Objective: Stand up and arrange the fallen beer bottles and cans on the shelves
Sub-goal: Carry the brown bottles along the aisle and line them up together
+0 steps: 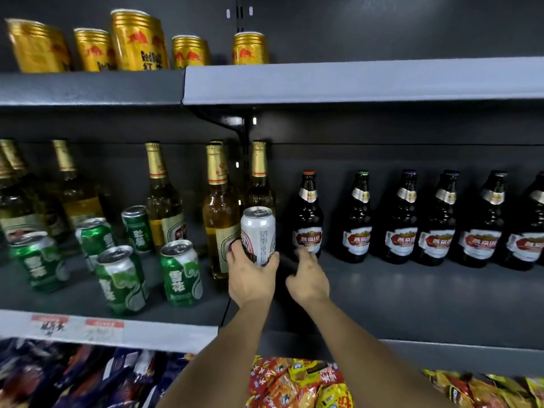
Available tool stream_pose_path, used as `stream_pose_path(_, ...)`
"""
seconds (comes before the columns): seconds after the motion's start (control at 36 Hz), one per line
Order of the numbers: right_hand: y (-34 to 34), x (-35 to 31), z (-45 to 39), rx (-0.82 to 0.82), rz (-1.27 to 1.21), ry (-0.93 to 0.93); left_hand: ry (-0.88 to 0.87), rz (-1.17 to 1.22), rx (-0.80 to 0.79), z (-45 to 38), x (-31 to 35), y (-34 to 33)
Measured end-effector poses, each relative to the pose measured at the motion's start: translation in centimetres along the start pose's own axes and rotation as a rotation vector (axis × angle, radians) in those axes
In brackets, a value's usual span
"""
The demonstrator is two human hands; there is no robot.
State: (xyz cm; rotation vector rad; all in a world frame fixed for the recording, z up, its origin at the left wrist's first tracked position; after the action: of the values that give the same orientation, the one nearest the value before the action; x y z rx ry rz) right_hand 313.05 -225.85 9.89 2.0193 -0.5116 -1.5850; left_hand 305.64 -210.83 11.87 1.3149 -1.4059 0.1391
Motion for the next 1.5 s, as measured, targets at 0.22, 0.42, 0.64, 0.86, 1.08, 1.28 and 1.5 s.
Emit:
stream_pose_path(0.22, -2.0, -0.9, 2.6, -0.103, 0.171, 0.060, 0.032, -0.010, -0.123, 0.2, -1.1, 0.8)
stream_pose_path(0.42, -0.9, -1.3, 4.9, -0.044, 0.236, 0.094, 0.005, -0.220, -0.153, 2.7, -3.8, 4.4)
stream_pose_path(0.64, -3.2, -6.0, 10.1, 0.056, 0.284, 0.191, -0.056, -0.480, -0.119, 3.0, -9.6, 13.5)
stream_pose_path(0.86, -15.4, -16.7, 18.2, -0.139, 0.289, 0.367, 0.068, -0.691, -0.084, 2.8, -23.1, 27.1)
stream_pose_path(1.08, -32.6, -26.0, 29.9, -0.455, 0.294, 0.431, 0.281, -0.834, -0.117, 4.5, -39.6, 42.1)
stream_pose_path(1.28, -43.8, -31.4, 37.2, -0.688, 0.340, 0.496, 0.409, -0.856, -0.123, 5.7, -49.1, 50.0)
stream_pose_path(1.5, -54.5, -38.4, 40.0, -0.793, 0.374, 0.601, 0.464, -0.885, -0.136, 3.5, -57.4, 55.7)
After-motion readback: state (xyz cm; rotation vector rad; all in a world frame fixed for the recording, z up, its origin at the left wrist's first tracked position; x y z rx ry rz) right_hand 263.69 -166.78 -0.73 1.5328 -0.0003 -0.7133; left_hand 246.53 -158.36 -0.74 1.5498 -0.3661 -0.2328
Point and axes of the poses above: each hand's wrist, its own z-axis away from the middle knuckle, its own y-axis out of the back of the hand, x = y × z, the point moved 10 cm from there along -z, towards the middle knuckle, and after that the axes turned 13 degrees about -z, right-handed, at the moved point
